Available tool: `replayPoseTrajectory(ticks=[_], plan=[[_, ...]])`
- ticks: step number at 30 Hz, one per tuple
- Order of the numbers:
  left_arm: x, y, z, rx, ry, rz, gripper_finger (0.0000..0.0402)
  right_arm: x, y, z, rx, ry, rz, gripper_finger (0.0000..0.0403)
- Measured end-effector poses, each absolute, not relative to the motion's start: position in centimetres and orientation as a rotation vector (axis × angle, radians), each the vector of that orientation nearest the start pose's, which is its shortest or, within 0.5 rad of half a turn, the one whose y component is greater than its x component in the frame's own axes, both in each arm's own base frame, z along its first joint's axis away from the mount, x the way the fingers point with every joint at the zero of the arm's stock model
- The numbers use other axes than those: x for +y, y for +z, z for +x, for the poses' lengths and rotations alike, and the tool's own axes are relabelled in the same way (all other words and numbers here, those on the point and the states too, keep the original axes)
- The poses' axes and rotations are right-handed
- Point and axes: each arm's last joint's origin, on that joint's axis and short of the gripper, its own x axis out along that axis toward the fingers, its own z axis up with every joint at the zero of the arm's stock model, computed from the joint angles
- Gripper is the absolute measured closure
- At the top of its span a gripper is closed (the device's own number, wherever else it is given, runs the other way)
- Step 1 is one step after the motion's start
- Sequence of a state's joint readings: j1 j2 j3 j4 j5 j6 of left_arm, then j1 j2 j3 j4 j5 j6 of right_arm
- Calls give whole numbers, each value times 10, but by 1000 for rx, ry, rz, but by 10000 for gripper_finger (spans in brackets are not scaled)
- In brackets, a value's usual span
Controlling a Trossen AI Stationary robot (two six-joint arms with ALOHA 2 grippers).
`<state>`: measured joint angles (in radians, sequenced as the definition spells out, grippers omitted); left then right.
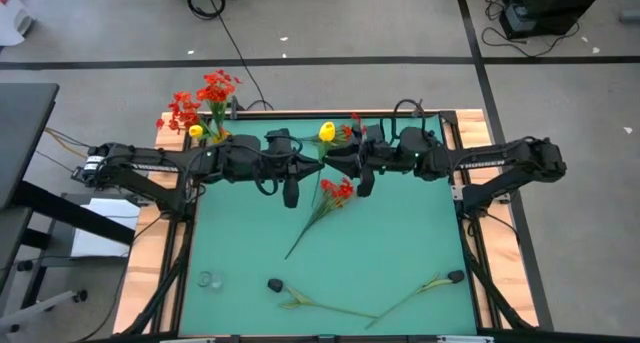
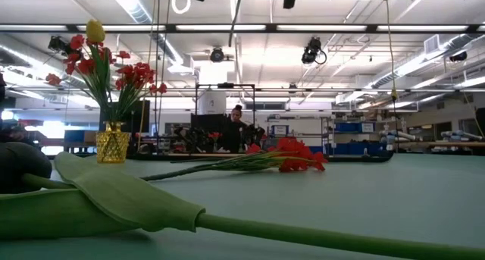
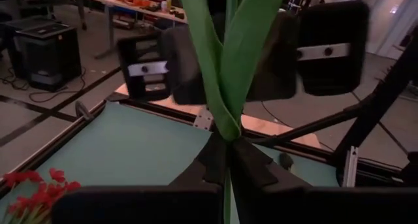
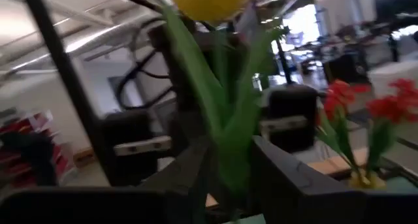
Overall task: Sort flowers into vase by color
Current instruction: Put the yellow flower into the yellow vase
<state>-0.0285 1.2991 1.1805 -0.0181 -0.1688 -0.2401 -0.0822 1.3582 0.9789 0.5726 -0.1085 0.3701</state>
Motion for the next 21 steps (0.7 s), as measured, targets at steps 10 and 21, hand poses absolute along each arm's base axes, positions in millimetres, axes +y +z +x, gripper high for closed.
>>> replayPoseTrajectory(ticks=[10,21], plan=[[-4,375,295,127,155,-232,386,-29,357,332,-64,144,318,338],[-2,373,286,193,214,-246,325,-32,366,326,-3,121,300,390]])
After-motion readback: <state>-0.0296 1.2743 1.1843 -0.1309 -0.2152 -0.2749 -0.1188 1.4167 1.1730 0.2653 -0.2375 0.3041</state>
